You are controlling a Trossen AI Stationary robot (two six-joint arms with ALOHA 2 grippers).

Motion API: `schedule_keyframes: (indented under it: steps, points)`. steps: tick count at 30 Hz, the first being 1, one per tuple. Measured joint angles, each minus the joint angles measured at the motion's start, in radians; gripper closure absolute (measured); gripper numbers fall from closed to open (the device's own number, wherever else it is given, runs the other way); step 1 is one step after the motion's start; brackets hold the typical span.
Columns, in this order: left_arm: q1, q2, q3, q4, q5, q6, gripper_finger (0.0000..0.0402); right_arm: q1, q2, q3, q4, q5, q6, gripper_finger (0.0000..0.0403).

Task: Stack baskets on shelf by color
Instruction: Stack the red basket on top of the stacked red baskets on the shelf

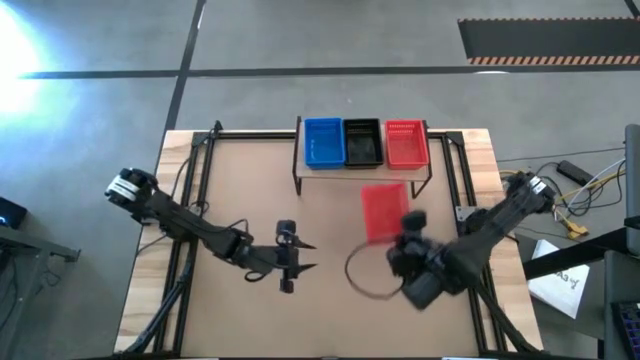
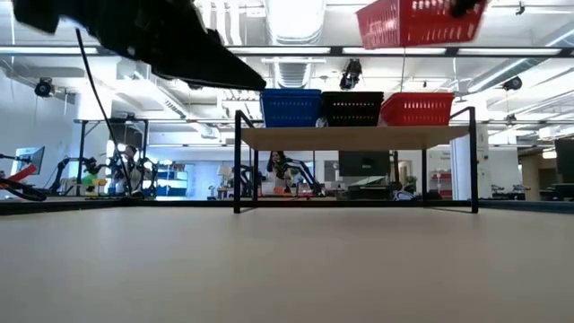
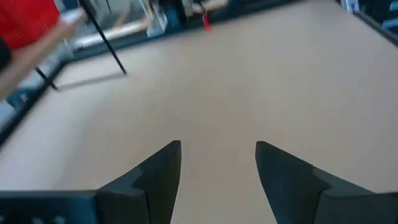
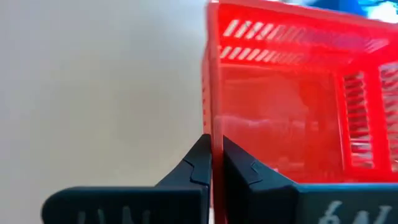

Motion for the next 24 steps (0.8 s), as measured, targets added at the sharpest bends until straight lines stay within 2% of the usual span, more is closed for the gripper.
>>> schedule_keyframes:
  steps: [2,4,11,14,17,24]
  points:
    - [0.003,0.006,-0.044,0.129,0.0,0.047,0.021,-0.045,-0.034,0.048,-0.098,0.026,-0.039,0.0394]
    - [0.003,0.013,-0.066,0.205,-0.001,0.053,0.021,-0.11,-0.087,0.068,-0.103,0.029,-0.11,0.0394]
    - [0.002,0.019,-0.076,0.227,0.0,0.057,0.021,-0.464,-0.289,0.039,-0.1,0.001,-0.368,0.0394]
    - [0.002,0.019,-0.076,0.227,0.0,0.071,0.021,-0.639,-0.349,0.012,-0.076,-0.105,-0.482,0.0394]
    - [0.003,0.019,-0.076,0.227,0.0,0.074,0.021,-0.786,-0.398,-0.03,0.039,-0.239,-0.626,0.0394]
    - [0.003,0.02,-0.076,0.227,0.0,0.074,0.021,-0.994,-0.44,-0.124,0.292,-0.478,-0.854,0.0394]
